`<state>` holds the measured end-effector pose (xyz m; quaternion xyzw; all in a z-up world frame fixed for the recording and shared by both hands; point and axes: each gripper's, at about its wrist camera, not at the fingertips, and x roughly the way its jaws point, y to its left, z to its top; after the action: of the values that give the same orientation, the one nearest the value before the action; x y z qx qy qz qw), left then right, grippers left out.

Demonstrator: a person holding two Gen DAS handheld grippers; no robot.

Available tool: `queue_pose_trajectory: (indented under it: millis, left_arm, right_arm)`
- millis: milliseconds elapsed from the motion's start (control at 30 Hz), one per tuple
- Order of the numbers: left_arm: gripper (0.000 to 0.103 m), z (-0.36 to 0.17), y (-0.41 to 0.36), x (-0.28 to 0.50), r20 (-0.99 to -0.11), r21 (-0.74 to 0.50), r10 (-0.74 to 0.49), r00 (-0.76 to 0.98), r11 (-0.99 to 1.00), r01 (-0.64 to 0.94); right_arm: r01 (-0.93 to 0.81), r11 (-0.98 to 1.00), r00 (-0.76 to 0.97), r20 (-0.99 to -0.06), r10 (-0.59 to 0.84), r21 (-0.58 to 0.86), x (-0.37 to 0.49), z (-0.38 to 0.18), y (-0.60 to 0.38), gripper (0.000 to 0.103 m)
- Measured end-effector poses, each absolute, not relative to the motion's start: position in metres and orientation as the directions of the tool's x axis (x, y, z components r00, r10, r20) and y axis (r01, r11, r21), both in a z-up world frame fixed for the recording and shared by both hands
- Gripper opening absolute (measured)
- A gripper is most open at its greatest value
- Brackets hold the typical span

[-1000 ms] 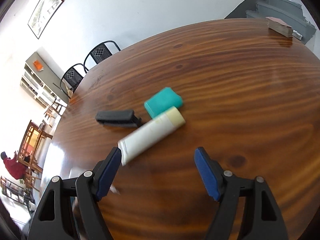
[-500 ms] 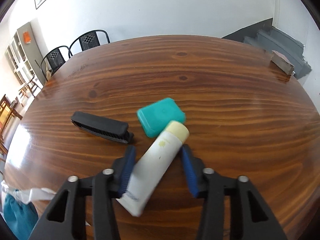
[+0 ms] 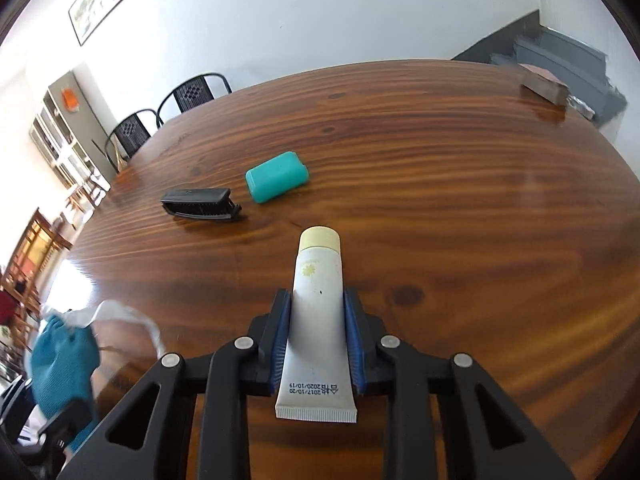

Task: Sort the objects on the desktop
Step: 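Carry the teal pouch and white tube into the pink box and release both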

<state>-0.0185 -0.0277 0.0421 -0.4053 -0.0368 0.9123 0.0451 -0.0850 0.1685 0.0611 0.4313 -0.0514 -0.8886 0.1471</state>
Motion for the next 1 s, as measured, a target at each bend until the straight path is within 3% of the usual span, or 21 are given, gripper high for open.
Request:
queue_pose_trajectory:
  millis: [300,1000]
  left_arm:
    - [0.062,0.052,0.003,-0.006,-0.714,-0.099,0.145,-0.685,-0.989,-0.107]
    - [0.062,0.068,0.108,0.020,-0.691,-0.030,0.210,-0.691,-0.964,-0.263]
  right_arm:
    - [0.218,-0.945,-0.661,-0.676,-0.326,0.242,-0.024,0.095,0.210,0.029]
    - [0.039,-0.969,-0.817,-0.550,-0.171,0.243,0.084,0.132,0.340,0.029]
